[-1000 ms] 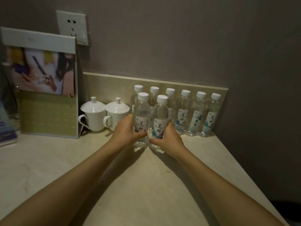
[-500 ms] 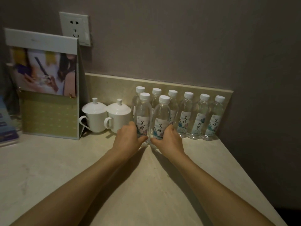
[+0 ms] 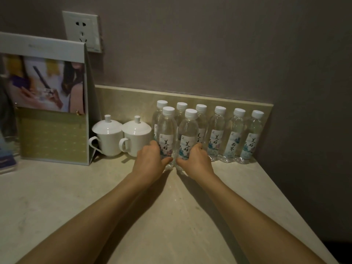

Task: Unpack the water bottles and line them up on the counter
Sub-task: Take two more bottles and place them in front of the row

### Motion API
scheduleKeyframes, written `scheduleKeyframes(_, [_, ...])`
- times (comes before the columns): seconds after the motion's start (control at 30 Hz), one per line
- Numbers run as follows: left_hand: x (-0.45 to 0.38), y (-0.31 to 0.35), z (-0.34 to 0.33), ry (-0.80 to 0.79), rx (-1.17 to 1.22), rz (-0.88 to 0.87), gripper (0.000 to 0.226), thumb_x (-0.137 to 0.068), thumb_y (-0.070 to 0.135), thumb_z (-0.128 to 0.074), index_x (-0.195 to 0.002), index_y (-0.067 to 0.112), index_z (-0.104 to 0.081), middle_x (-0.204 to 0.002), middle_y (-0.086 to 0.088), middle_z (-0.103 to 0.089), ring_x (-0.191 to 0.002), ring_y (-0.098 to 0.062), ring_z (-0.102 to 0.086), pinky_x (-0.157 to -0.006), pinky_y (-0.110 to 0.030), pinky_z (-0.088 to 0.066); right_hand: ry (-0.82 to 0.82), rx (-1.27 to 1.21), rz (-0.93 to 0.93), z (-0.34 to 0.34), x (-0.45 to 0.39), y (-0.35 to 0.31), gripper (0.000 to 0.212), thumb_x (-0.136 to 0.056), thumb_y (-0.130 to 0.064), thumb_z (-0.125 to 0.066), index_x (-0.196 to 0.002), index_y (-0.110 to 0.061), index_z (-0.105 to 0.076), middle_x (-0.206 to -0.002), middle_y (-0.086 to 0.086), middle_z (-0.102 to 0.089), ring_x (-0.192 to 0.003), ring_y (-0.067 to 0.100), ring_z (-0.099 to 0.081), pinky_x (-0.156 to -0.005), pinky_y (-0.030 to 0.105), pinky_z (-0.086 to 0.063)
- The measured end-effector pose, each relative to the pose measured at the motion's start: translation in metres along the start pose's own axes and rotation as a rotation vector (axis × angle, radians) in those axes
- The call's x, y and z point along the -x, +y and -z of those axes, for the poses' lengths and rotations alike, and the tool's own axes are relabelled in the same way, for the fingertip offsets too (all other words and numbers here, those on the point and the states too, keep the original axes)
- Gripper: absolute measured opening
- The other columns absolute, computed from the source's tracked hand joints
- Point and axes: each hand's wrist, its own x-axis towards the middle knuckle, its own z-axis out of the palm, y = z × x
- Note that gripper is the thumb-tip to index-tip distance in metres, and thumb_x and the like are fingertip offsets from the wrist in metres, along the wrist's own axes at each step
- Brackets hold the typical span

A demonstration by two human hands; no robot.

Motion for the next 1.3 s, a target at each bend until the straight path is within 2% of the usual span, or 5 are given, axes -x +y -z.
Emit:
scheduleKeyframes(0.37, [0.0, 0.0, -0.001, -0.027, -0.017, -0.02, 0.044, -0.086, 0.04, -0.071, -0.113, 0.012, -0.05, -0.114, -0.011, -0.066, -0.103, -0.028, -0.062, -0.073, -0.031, -0.043, 0.059, -0.005, 0.02, -0.001, 0.004, 0.001, 0.076, -0.079, -0.047, -0.072, -0.129, -0.003, -0.036, -0.122, 0.013, -0.06, -0.109, 0.032, -0.062, -0.087, 0.046, -0.055])
scheduleKeyframes(0.67, [-0.002, 0.005, -0.006, -0.044, -0.004, -0.038, 0.045, -0.088, 0.038, -0.069, -0.118, 0.01, -0.048, -0.116, -0.011, -0.065, -0.104, -0.027, -0.062, -0.073, -0.027, -0.04, 0.057, 0.008, -0.009, 0.001, 0.0, 0.004, 0.073, -0.08, -0.042, -0.073, -0.129, -0.005, -0.034, -0.122, 0.012, -0.058, -0.11, 0.031, -0.06, -0.089, 0.044, -0.055])
scheduleKeyframes(0.97, [-0.005, 0.003, -0.007, -0.061, -0.009, -0.041, 0.047, -0.089, 0.039, -0.068, -0.12, 0.011, -0.047, -0.12, -0.011, -0.064, -0.108, -0.029, -0.062, -0.084, -0.036, -0.05, 0.066, 0.014, 0.004, -0.001, -0.002, 0.007, 0.073, -0.08, -0.042, -0.073, -0.13, -0.005, -0.035, -0.122, 0.012, -0.059, -0.11, 0.031, -0.061, -0.087, 0.042, -0.055])
scheduleKeyframes(1.13, [-0.008, 0.0, -0.011, -0.049, -0.01, -0.045, 0.045, -0.088, 0.04, -0.069, -0.118, 0.014, -0.048, -0.118, -0.009, -0.065, -0.105, -0.026, -0.062, -0.075, -0.029, -0.043, 0.025, -0.01, -0.001, 0.0, -0.008, 0.008, 0.078, -0.079, -0.041, -0.073, -0.132, -0.002, -0.031, -0.128, 0.014, -0.057, -0.113, 0.034, -0.059, -0.092, 0.045, -0.052])
scheduleKeyframes(1.3, [-0.009, -0.004, -0.013, -0.042, -0.011, -0.063, 0.045, -0.087, 0.041, -0.069, -0.116, 0.014, -0.048, -0.116, -0.009, -0.066, -0.103, -0.026, -0.063, -0.077, -0.032, -0.048, -0.012, -0.046, 0.007, -0.001, -0.009, 0.013, 0.086, -0.081, -0.05, -0.069, -0.138, 0.0, -0.028, -0.133, 0.015, -0.055, -0.12, 0.034, -0.056, -0.096, 0.046, -0.05])
